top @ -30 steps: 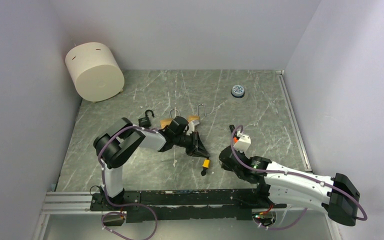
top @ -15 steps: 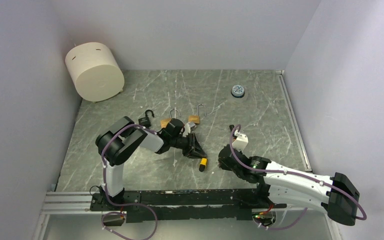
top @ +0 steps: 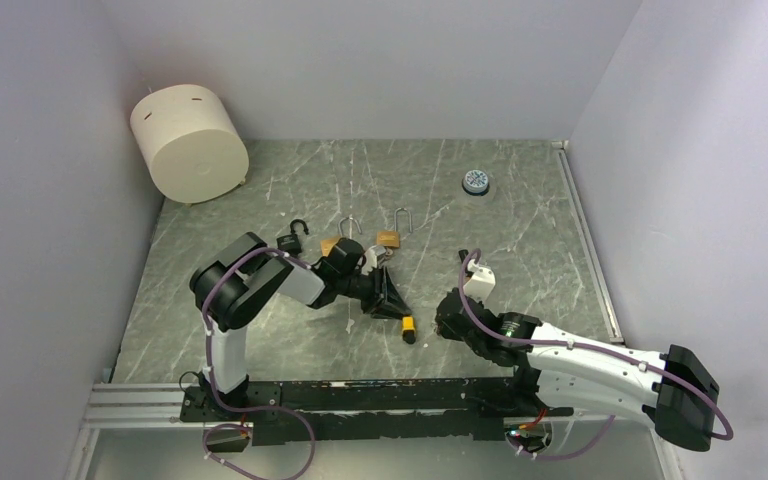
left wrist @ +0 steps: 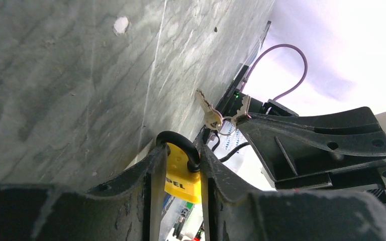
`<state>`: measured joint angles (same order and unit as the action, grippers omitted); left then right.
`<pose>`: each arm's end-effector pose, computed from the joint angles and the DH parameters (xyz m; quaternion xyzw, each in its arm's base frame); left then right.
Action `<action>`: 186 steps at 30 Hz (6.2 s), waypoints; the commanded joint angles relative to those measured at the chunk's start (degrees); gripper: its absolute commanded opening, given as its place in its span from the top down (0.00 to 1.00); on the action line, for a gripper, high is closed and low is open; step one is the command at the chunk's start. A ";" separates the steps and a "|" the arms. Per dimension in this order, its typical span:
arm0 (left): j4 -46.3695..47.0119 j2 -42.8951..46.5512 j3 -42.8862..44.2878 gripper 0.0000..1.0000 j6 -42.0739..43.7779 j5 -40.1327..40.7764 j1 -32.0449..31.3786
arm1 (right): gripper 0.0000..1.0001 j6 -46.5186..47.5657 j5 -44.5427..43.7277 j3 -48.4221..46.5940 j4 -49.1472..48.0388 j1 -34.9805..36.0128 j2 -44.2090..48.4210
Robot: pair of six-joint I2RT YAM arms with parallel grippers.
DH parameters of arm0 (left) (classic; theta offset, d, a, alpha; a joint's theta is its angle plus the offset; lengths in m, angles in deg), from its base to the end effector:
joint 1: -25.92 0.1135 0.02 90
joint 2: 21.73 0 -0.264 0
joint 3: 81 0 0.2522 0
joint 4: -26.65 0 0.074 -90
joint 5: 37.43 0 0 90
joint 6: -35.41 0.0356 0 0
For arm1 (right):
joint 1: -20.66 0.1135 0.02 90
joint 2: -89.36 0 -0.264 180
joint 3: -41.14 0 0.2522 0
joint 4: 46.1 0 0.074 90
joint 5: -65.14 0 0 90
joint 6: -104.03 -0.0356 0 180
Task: Unlock with the key
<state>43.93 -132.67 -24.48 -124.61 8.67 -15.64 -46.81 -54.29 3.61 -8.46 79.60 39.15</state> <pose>0.2384 -0.2444 0.0948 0.0429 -0.8460 0.5296 0.0447 0.0997 0.1316 0.1802 0.1013 0.9082 0.1641 0.3714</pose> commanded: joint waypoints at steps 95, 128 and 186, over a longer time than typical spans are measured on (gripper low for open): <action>-6.58 47.36 13.48 0.97 -20.54 9.84 -3.71 | 1.00 12.15 50.19 -4.38 -44.64 -10.51 20.93; -1.54 48.17 7.54 0.97 -24.73 12.69 -2.30 | 1.00 5.10 40.54 -2.68 -51.58 -10.52 21.49; 5.72 53.63 -2.85 0.98 -15.33 29.28 -2.30 | 1.00 -18.90 24.83 -10.36 -46.14 -10.47 6.85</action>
<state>43.63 -80.93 -27.32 -141.61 40.15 -16.82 -64.12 -25.04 -3.23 -54.44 69.61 47.24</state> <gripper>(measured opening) 0.298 0.008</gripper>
